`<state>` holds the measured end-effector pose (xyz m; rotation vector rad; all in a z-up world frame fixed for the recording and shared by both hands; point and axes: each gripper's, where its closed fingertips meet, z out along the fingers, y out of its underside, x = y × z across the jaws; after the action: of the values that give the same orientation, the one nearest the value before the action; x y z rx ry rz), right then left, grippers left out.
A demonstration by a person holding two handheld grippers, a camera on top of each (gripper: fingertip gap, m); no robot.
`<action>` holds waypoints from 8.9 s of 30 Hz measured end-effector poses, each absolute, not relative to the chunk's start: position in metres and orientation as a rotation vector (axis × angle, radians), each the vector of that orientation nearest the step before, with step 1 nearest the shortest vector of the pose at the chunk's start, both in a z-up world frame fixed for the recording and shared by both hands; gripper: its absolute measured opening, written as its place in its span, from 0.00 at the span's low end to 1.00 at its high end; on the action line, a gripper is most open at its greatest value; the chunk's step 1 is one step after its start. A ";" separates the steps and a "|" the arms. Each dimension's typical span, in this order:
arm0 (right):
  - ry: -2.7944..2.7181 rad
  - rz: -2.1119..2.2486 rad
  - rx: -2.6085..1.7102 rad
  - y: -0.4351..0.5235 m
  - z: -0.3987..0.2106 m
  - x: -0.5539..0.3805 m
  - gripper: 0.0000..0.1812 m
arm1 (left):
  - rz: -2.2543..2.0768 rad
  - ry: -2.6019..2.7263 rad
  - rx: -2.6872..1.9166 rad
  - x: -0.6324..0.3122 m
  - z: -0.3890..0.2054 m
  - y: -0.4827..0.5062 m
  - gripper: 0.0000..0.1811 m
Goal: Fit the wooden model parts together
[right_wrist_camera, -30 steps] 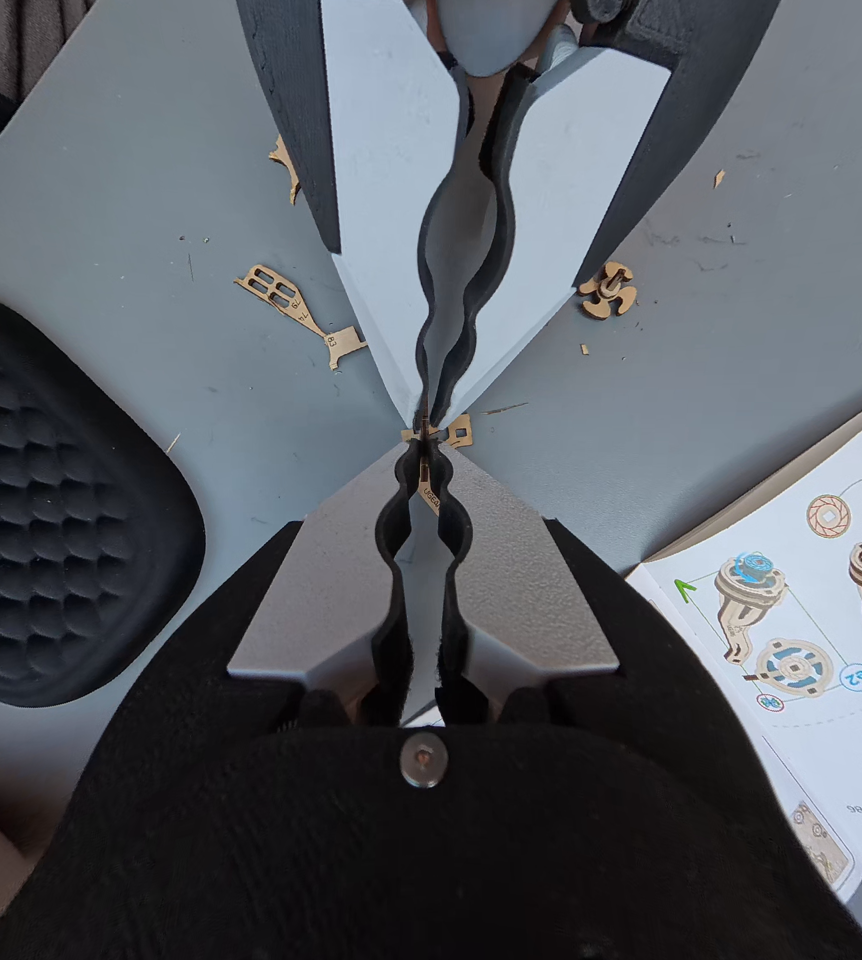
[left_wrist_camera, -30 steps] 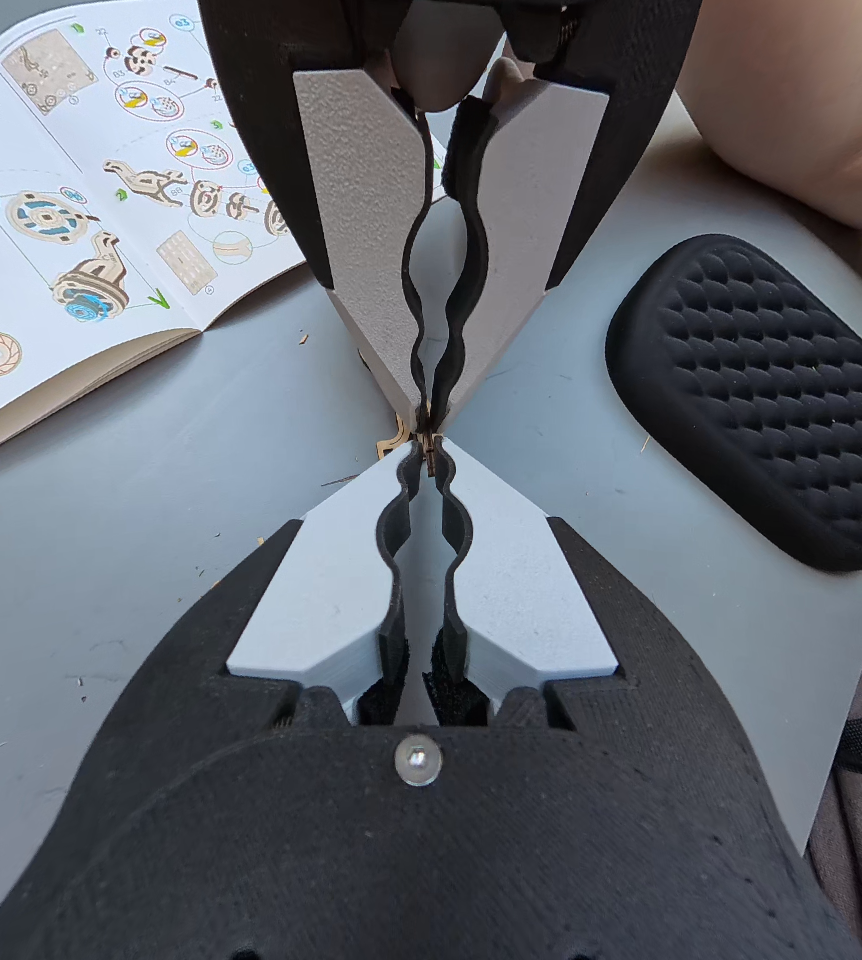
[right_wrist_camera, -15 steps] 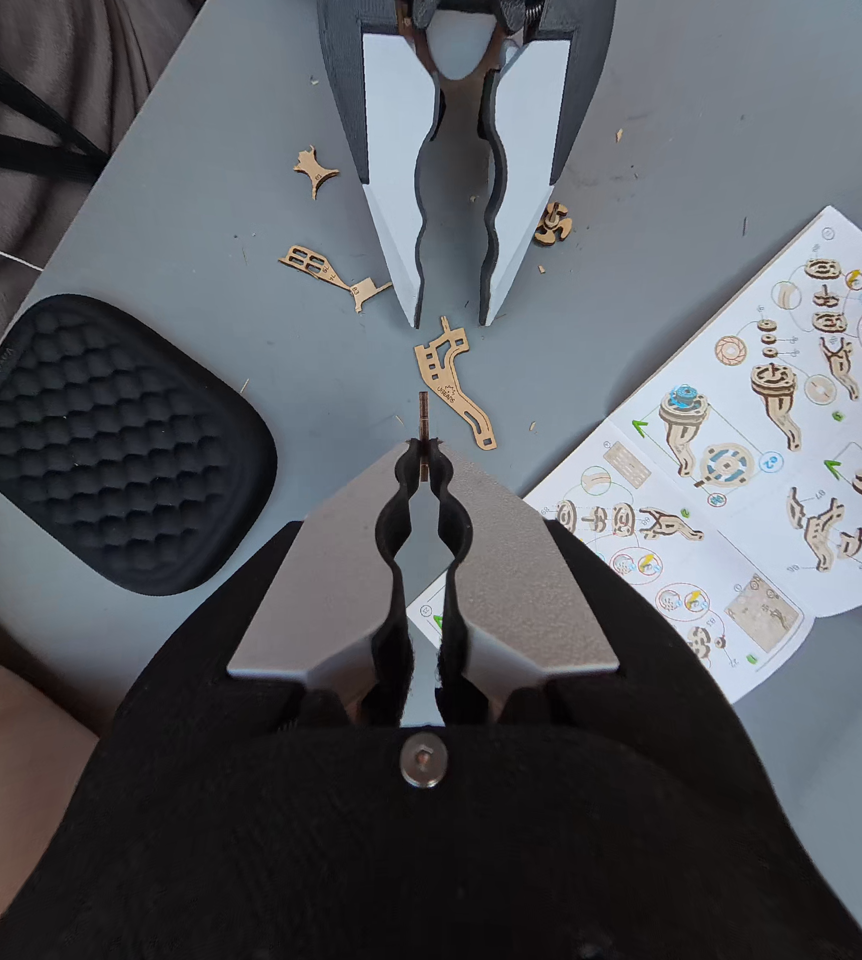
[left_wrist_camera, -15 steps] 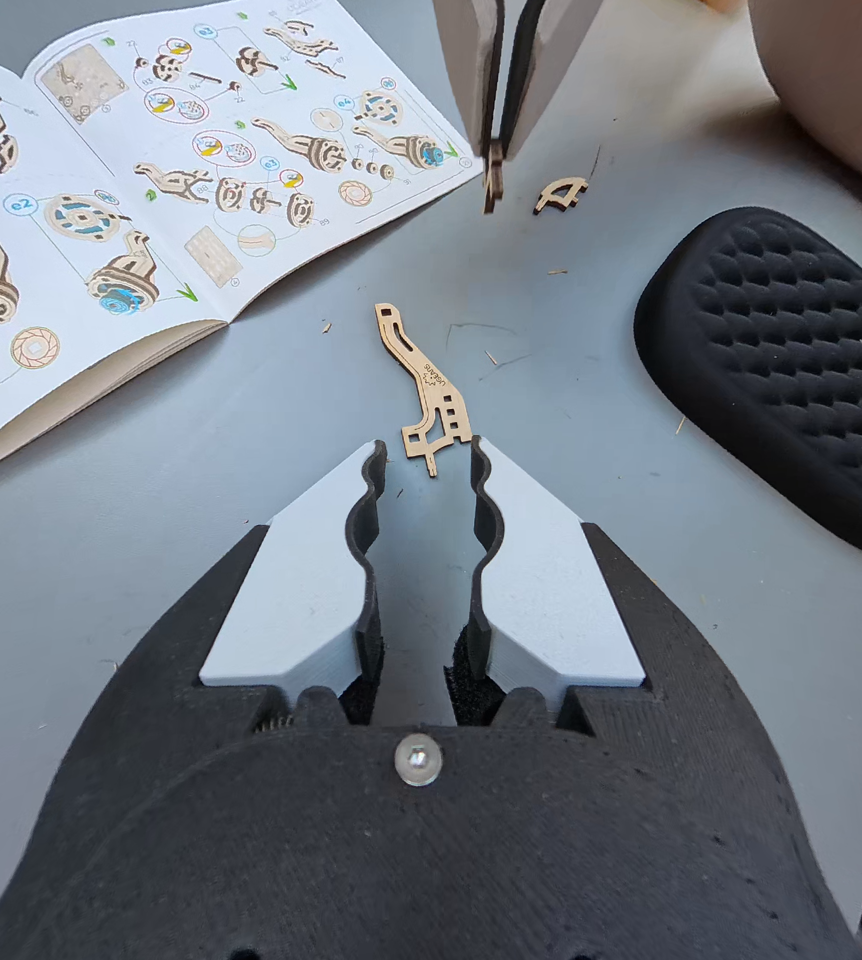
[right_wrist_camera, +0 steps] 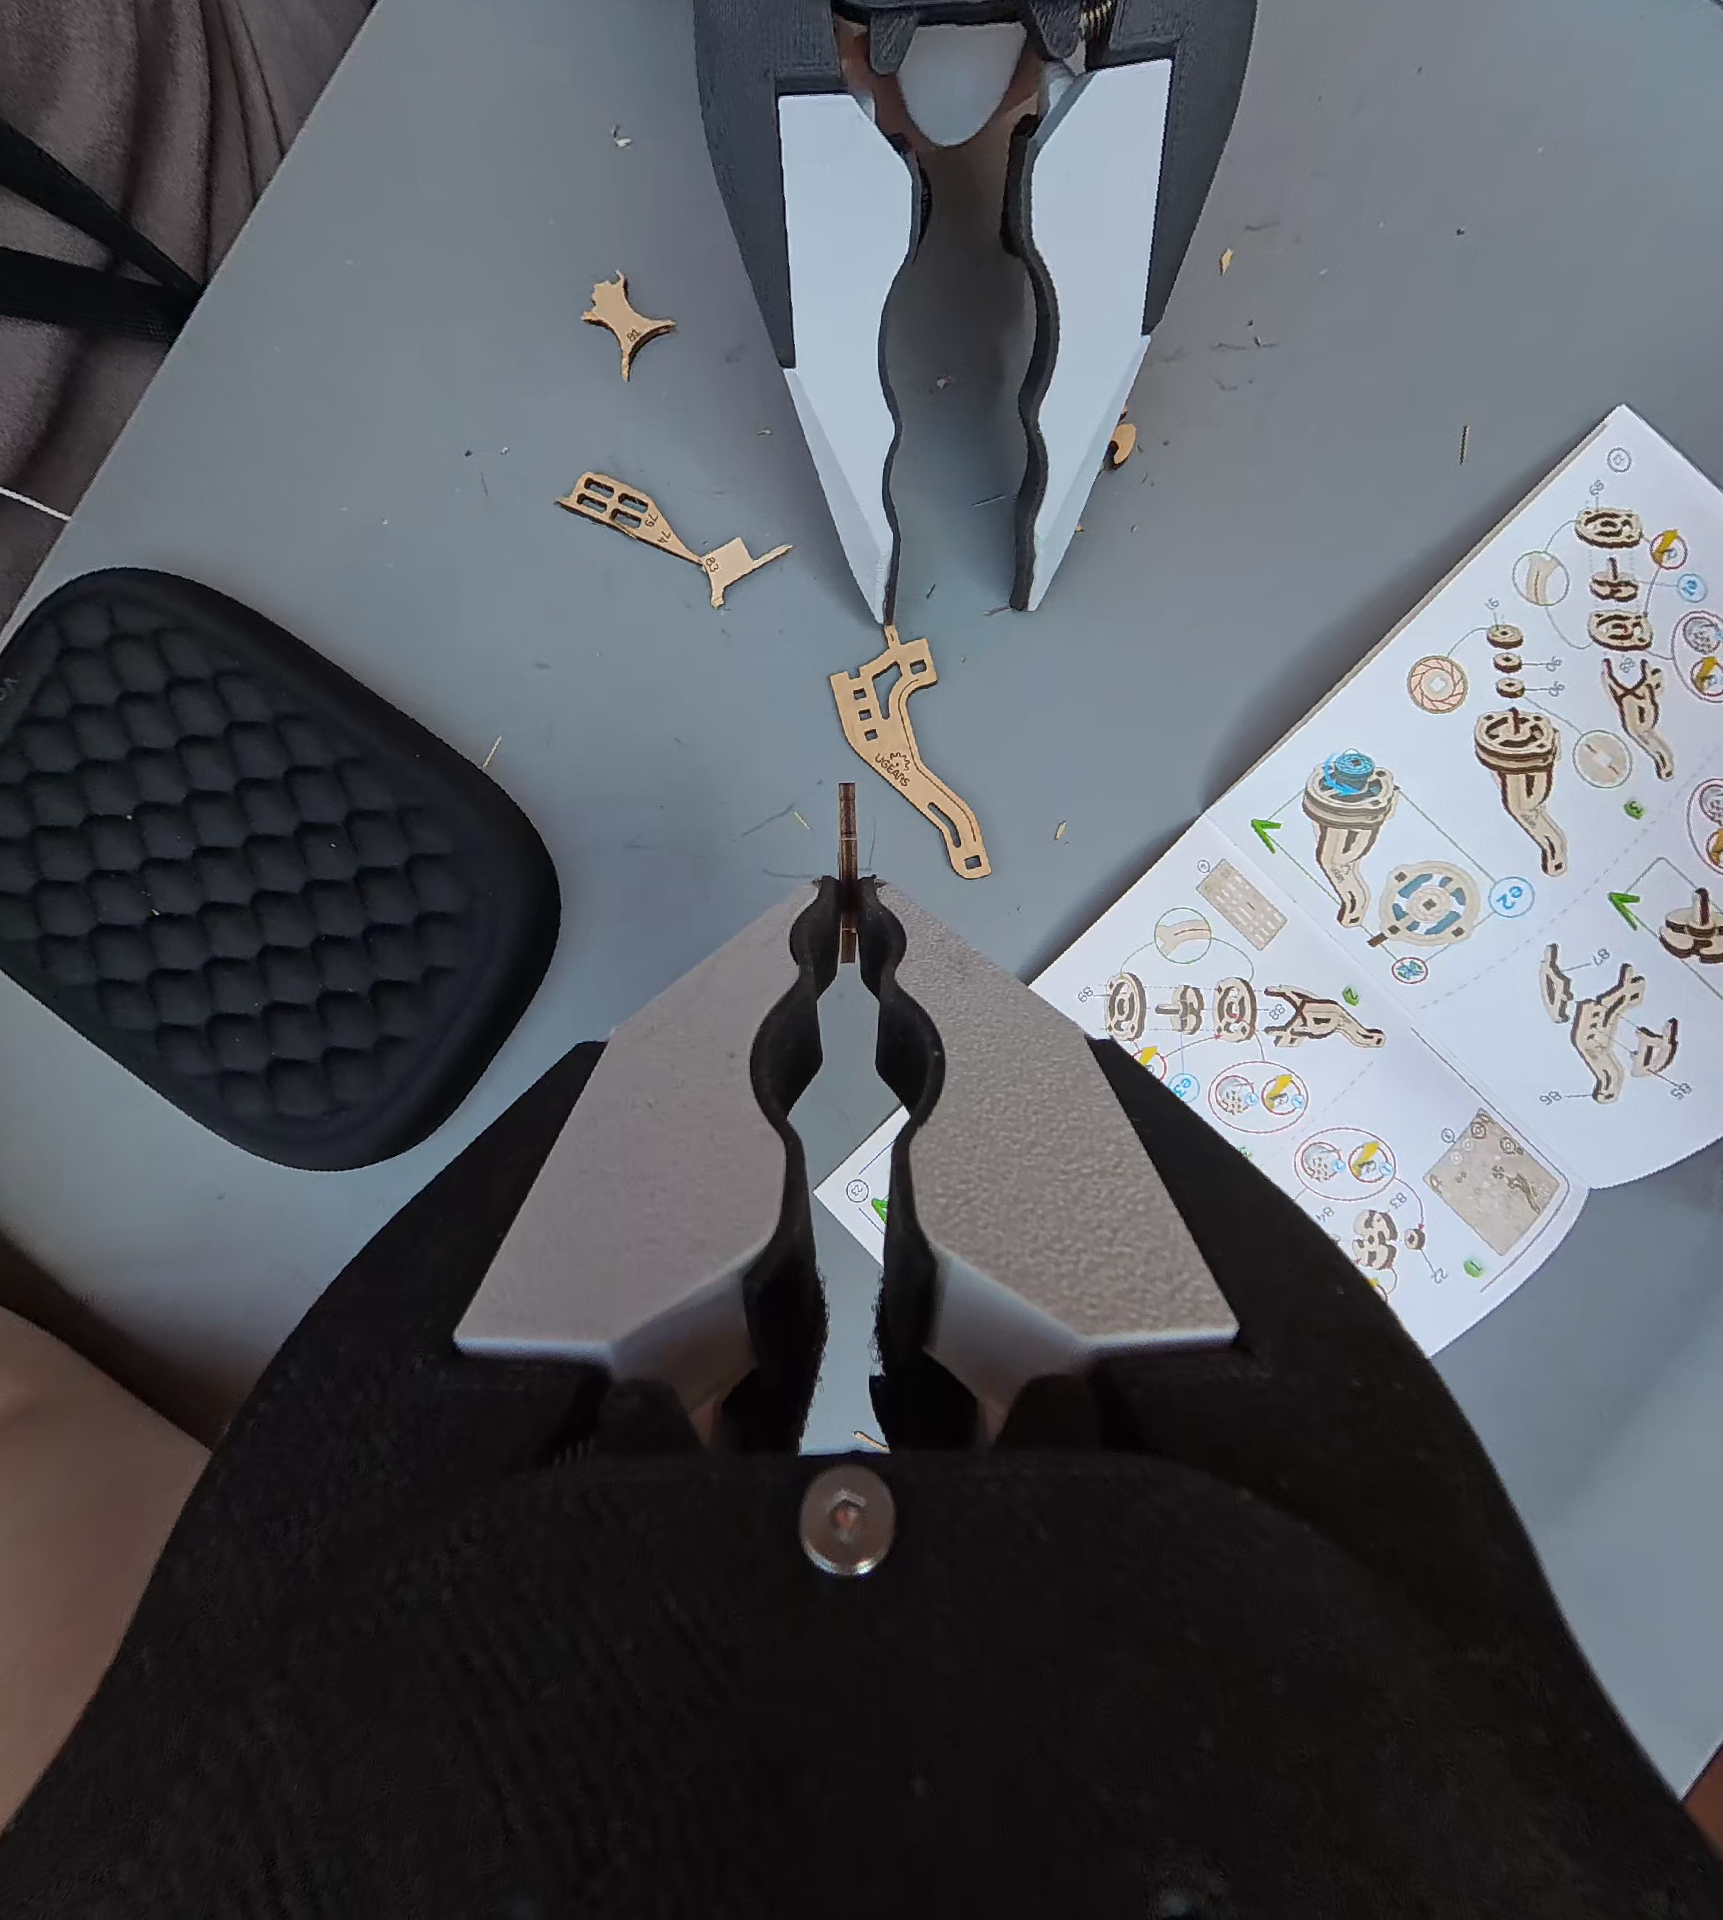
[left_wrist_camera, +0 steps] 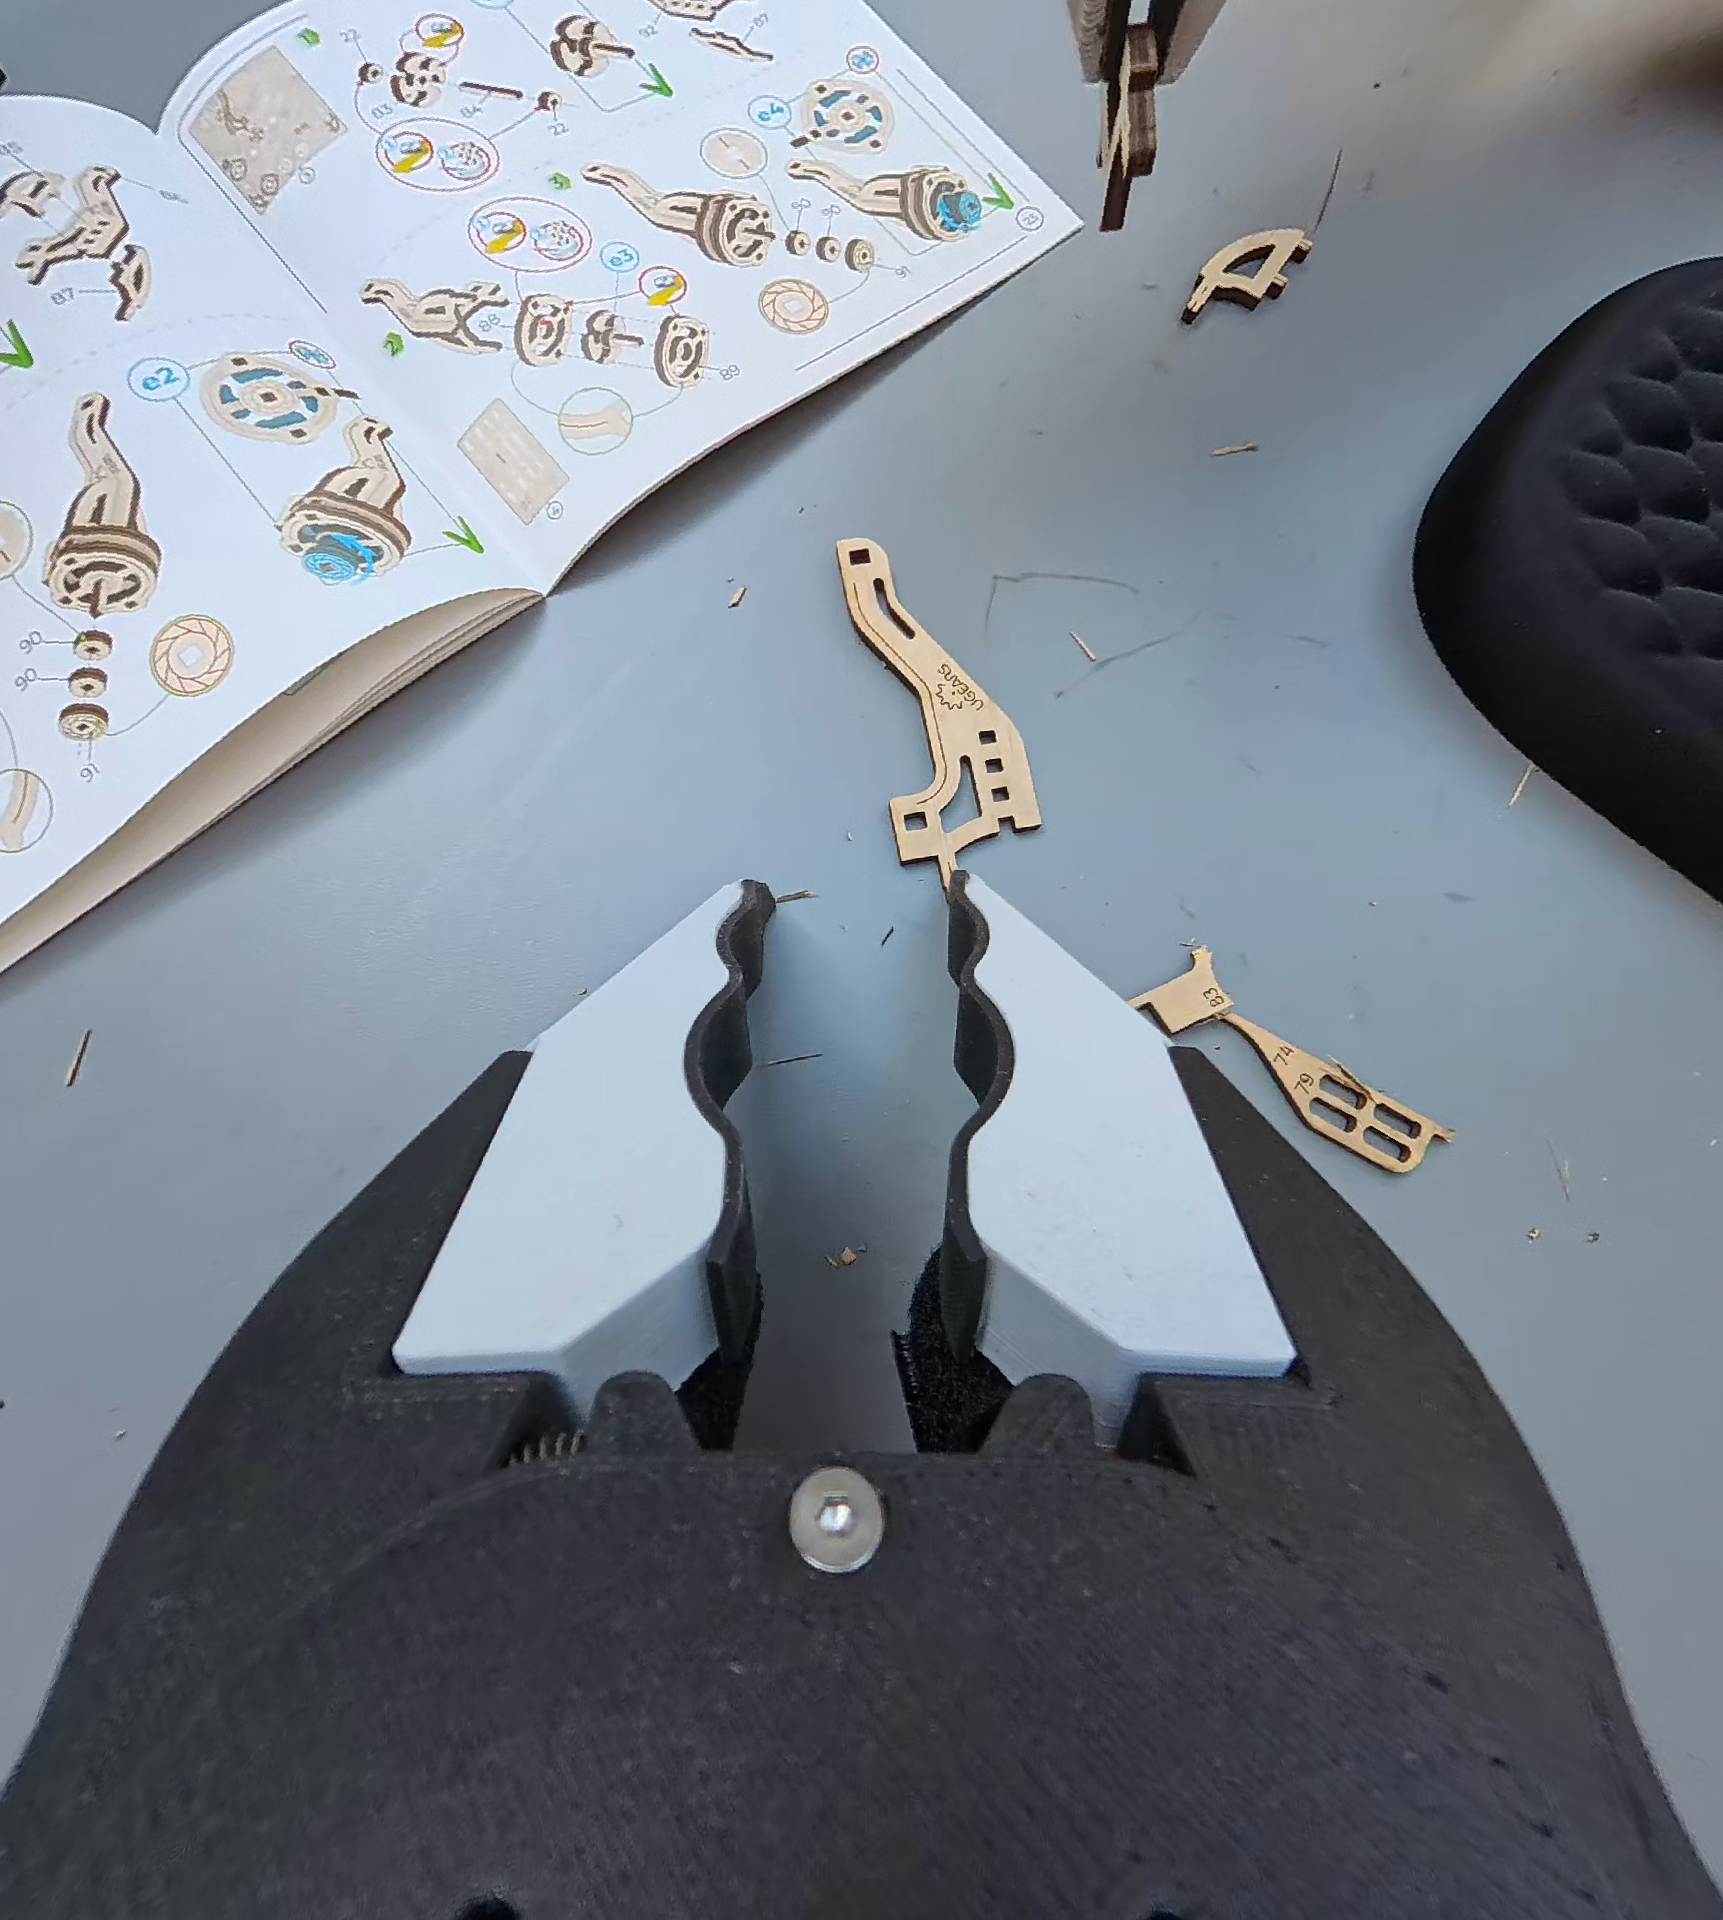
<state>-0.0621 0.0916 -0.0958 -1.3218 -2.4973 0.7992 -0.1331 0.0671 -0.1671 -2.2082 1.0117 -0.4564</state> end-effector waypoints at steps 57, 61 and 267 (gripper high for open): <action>-2.580 0.739 -1.470 0.051 -0.159 -0.114 0.01 | -0.678 1.018 -2.094 -0.111 -0.152 0.058 0.10; -2.561 0.742 -1.473 0.052 -0.160 -0.115 0.01 | -0.627 1.082 -2.104 -0.111 -0.161 0.054 0.06; -2.530 0.294 -1.439 0.048 -0.166 -0.124 0.01 | -0.537 0.827 -1.927 -0.179 -0.090 0.059 0.00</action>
<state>-0.1244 0.0479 -0.1656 -1.4388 -2.5297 0.2943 -0.1785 0.0591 -0.0905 -1.9269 0.8273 -0.5372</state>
